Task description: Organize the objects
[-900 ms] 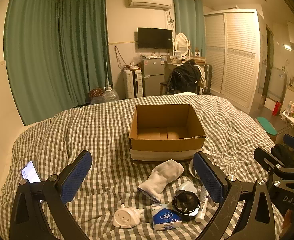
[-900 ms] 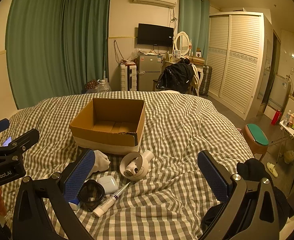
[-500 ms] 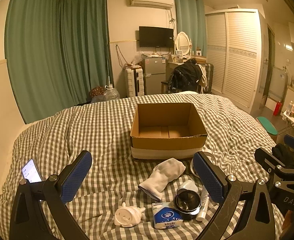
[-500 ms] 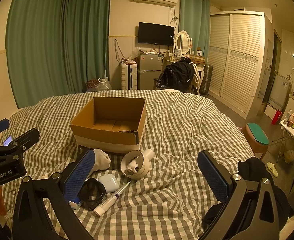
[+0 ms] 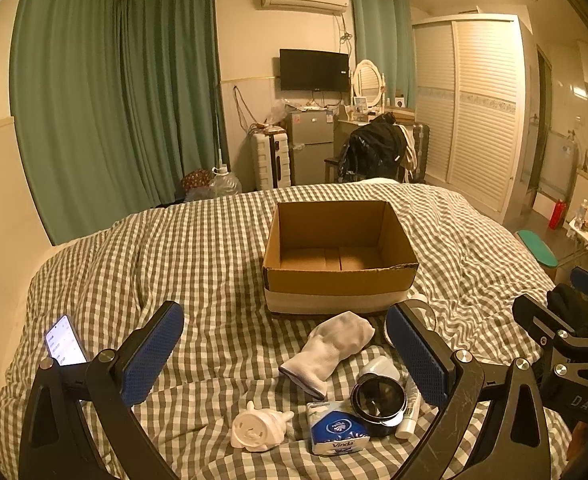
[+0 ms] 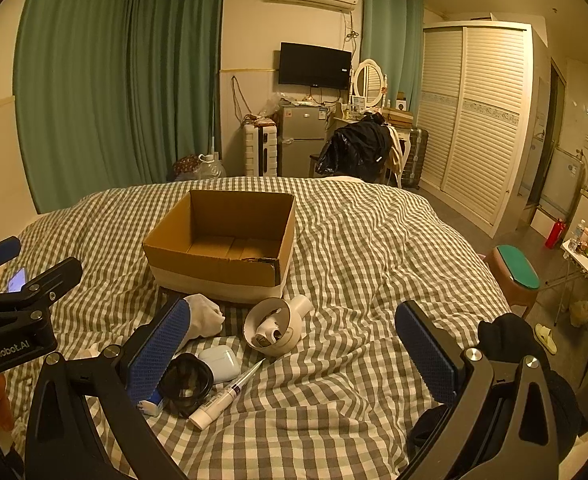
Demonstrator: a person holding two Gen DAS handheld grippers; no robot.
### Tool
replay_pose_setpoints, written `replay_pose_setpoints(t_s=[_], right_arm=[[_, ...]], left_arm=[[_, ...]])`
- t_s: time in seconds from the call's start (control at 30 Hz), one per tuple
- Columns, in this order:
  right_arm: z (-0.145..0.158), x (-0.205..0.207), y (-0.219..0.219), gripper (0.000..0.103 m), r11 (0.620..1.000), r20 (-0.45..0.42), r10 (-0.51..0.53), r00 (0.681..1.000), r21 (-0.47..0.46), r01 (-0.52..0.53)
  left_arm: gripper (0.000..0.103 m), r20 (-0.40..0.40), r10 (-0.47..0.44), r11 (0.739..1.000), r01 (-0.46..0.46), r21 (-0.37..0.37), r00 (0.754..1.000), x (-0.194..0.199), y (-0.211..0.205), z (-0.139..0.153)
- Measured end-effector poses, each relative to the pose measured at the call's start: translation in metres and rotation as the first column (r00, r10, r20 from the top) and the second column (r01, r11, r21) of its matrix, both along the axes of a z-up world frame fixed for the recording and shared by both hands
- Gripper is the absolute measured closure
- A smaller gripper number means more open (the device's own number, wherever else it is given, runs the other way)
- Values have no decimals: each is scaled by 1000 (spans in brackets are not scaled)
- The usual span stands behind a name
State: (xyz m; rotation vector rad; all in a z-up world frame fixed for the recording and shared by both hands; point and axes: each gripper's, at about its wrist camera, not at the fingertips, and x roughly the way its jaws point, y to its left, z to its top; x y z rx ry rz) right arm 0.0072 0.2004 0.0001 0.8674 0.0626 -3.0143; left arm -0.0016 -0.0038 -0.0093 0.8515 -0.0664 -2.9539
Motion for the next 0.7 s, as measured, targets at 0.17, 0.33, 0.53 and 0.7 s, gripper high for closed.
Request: replay_pose_setpoints(t_s=[0.17, 0.33, 0.53, 0.7], right_arm=[[1, 0, -1, 0, 1000, -2, 1, 1000, 2, -1], [1, -1, -1, 0, 1000, -1, 3, 1000, 1, -3], [-4, -3, 0, 0, 1000, 16, 2, 1000, -1, -2], [-12, -7, 4, 0, 1000, 45, 0, 999, -8, 0]], left_arm=[[0, 7, 0, 1000, 0, 0, 1000, -2, 0, -1], [0, 11, -5, 1000, 5, -5, 1000, -2, 2, -2], [0, 38, -9, 1000, 10, -9, 999, -6, 1, -9], [0, 150, 15, 998, -6, -60, 989, -21, -1, -31]])
